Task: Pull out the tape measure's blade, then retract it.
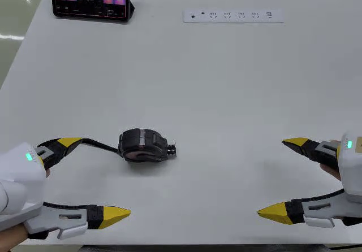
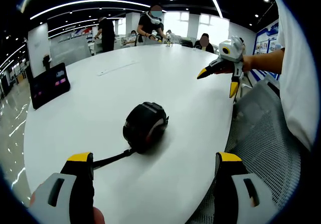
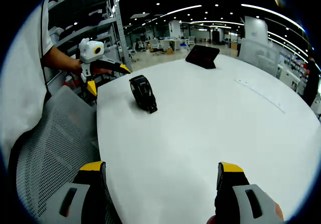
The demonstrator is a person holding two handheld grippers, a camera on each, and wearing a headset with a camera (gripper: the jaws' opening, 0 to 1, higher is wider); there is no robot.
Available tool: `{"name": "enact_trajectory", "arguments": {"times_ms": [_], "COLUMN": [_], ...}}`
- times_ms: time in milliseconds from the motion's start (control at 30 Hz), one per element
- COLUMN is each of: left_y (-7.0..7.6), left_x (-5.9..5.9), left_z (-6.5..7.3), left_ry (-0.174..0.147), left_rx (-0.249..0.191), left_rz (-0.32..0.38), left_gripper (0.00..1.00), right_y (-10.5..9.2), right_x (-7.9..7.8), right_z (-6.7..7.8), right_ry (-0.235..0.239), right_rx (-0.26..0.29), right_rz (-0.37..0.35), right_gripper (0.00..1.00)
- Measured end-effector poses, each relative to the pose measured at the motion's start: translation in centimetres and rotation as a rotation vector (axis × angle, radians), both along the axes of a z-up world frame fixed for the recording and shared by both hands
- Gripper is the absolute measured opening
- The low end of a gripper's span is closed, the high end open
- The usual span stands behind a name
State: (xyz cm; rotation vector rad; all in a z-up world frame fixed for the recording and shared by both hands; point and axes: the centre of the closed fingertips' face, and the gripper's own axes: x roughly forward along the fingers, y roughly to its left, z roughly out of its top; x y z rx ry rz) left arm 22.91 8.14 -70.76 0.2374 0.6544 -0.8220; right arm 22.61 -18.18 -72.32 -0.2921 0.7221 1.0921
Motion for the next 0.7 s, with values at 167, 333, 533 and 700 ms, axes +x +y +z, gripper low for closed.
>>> {"name": "enact_trajectory", "arguments": {"times_ms": [167,333,533,700], "left_y": [-0.05,-0.14,-0.1,-0.1], "left_x": [0.01,-0.12,-0.37,-0.36], "left_z": [0.11,0.11,-0.24,-0.21], "left_ry": [-0.007,-0.005,0.019,0.016], "left_rx": [-0.003,-0.01,-0.017,-0.018], "left_rz": [-0.001,-0.005,0.002,0.0], "left_gripper": [0.99,0.99,0.99,0.99], "right_y": [0.06,0.07,0.02,0.09], "right_x": [-0.07,-0.07,-0.13,-0.33], "right_z": [-0.08,-0.07,-0.06,-0.18], "right_ry": [0.003,0.006,0.006,0.011], "right_rx": [0.001,0.006,0.005,0.004], "right_rz": [-0.001,-0.006,-0.006,-0.003], "right_gripper": [0.9,0.92,0.92,0.91]}}
